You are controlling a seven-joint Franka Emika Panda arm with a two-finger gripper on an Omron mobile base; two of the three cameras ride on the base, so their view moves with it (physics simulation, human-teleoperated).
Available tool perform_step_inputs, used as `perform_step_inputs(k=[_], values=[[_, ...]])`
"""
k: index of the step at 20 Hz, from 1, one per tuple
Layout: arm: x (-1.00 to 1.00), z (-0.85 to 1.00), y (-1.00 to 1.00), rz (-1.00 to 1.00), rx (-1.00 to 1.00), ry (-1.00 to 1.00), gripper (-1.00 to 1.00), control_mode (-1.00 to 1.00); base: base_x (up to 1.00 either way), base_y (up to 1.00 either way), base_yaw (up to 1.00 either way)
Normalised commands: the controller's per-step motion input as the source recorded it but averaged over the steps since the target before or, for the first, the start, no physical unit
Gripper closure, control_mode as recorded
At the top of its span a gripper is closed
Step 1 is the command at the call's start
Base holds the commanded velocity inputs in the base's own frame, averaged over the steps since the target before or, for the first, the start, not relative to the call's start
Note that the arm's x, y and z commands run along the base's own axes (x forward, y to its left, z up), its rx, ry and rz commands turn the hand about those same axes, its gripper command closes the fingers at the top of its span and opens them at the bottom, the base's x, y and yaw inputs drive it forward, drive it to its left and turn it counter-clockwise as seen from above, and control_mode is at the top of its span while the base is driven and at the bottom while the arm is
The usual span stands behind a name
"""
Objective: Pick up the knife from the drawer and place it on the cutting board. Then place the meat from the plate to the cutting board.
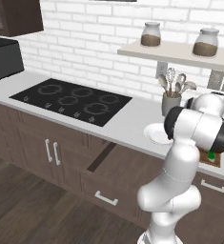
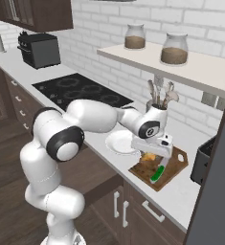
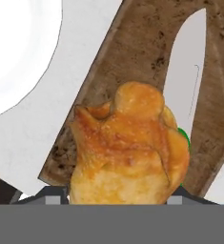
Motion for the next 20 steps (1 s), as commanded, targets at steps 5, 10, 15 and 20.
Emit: perform_step_inputs(k=[5, 10, 15, 20], values=[[0.0, -0.37, 0.0, 0.04, 0.0, 0.0, 1.0, -1.0, 0.0, 0.0, 0.0], [0.01, -0.34, 0.0, 0.0, 0.0, 0.0, 1.0, -1.0, 0.0, 0.0, 0.0], [0.0, -0.09, 0.0, 0.0, 0.0, 0.0, 1.0, -1.0, 0.0, 0.0, 0.0], [0.0, -0.01, 0.0, 0.0, 0.0, 0.0, -1.0, -1.0, 0.0, 0.0, 0.0]])
